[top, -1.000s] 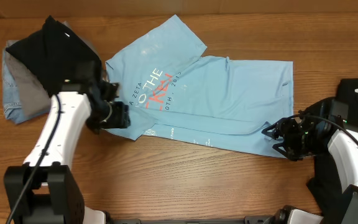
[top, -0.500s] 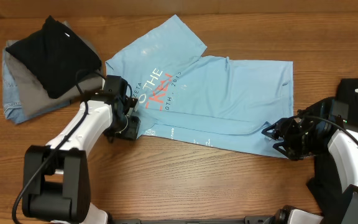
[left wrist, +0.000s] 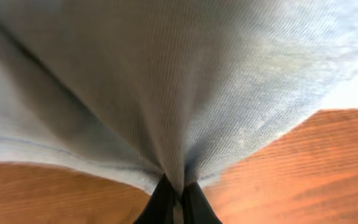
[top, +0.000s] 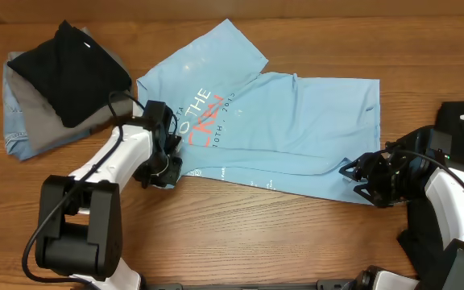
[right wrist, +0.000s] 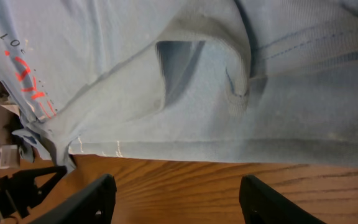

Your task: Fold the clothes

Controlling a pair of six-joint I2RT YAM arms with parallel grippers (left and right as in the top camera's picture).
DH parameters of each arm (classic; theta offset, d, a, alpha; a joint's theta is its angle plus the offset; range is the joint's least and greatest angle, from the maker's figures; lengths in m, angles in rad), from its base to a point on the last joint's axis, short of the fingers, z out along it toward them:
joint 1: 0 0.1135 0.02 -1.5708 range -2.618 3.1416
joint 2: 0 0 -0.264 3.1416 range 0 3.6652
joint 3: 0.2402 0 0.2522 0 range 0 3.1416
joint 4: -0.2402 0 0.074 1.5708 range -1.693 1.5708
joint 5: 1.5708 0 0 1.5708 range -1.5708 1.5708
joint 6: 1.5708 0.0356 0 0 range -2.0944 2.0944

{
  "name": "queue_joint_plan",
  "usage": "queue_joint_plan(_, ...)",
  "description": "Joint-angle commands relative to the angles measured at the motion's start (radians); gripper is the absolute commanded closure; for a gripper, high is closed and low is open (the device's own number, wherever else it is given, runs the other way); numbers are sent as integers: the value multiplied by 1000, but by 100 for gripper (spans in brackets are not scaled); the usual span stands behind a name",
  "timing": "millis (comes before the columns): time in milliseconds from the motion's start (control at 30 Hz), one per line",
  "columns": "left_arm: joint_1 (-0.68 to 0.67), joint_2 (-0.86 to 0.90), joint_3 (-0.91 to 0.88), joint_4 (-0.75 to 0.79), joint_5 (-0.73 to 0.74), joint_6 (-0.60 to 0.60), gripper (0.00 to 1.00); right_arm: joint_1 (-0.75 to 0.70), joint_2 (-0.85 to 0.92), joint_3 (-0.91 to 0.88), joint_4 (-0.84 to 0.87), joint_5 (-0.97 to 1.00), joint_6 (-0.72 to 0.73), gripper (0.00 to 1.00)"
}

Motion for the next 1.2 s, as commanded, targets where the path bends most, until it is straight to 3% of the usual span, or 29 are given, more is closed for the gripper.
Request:
queue_joint_plan(0, -3, -6, 146, -79, -13, 3, 96, 3, -20, 21, 6, -7, -8, 32)
queue_joint_plan(100, -3, -6, 226, -82, -13, 42, 96, 3, -20, 21, 14, -7, -8, 32)
queue_joint_plan(200, -3, -6, 248, 74, -13, 97, 94, 3, -20, 21, 28, -7, -7, 32)
queue_joint_plan(233, -3, -2, 247, 126, -13, 98, 87, 3, -20, 21, 30, -7, -7, 32)
queue_joint_plan(267, -3, 3, 247, 169, -8, 94, 72, 3, -20, 21, 32, -7, -5, 32)
queue_joint_plan(333, -4, 10, 247, 243, 5, 76, 66, 3, -20, 21, 32, -7, -3, 32)
queue_joint_plan(433, -3, 11, 248, 265, 6, 57, 47, 3, -20, 21, 28, -7, -4, 32)
queue_joint_plan(467, -3, 11, 248, 261, 2, 57, 35, 3, -20, 21, 27, -7, -4, 32)
queue_joint_plan(500, -3, 10, 249, 250, -6, 57, 32, 3, -20, 21, 27, -7, -4, 32)
queue_joint_plan(600, -2, 10, 259, 146, -11, 57, 31, 3, -20, 21, 27, -7, -4, 32)
queue_joint_plan(800, -4, 11, 227, -63, 19, 25, 41, 3, -20, 21, 34, -6, -4, 31)
queue_joint_plan(1167, -6, 10, 27, 233, -21, 23, 36, 3, -20, 21, 43, -6, -4, 31)
